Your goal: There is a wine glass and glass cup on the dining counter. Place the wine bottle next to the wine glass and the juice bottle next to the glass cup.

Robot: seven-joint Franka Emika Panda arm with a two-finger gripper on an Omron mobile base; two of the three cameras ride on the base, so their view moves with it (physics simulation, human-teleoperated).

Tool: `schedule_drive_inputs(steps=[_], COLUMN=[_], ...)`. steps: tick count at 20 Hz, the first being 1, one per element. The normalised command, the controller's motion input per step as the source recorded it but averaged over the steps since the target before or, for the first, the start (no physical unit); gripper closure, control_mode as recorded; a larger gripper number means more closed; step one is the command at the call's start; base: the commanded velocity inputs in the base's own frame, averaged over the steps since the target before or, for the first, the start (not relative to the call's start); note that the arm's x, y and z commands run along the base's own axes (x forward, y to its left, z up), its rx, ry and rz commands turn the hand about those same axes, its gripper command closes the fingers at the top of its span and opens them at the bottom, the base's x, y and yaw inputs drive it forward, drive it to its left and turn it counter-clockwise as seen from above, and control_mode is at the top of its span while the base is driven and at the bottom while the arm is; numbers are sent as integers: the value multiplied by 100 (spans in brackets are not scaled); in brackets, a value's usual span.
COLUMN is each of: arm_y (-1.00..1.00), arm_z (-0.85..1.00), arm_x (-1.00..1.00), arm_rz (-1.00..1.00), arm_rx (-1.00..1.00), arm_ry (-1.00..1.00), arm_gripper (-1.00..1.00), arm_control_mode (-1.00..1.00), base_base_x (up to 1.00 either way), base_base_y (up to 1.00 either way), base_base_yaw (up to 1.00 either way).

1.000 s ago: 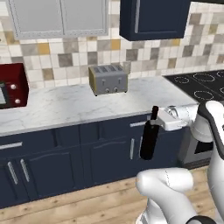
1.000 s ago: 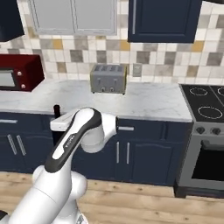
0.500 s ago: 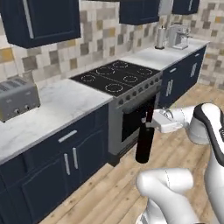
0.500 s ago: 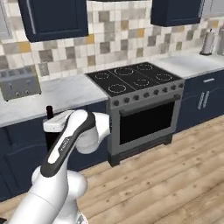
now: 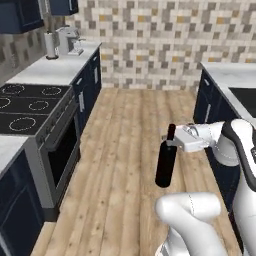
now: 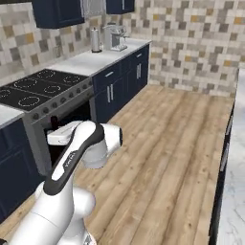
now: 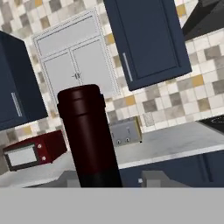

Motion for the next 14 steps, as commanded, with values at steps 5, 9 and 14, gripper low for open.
schedule_drive_inputs(steps=[5, 9, 14], arm_y=[0, 0, 0], arm_z=[0, 0, 0], arm_x=[0, 0, 0], arm_rz=[0, 0, 0], arm_rx=[0, 0, 0], arm_ry=[0, 0, 0], arm_gripper=[100, 100, 100], arm_control_mode=[100, 100, 100], base_base_x=[-57, -63, -28], base_base_y=[-3, -15, -48], base_base_yaw=[-47, -15, 0])
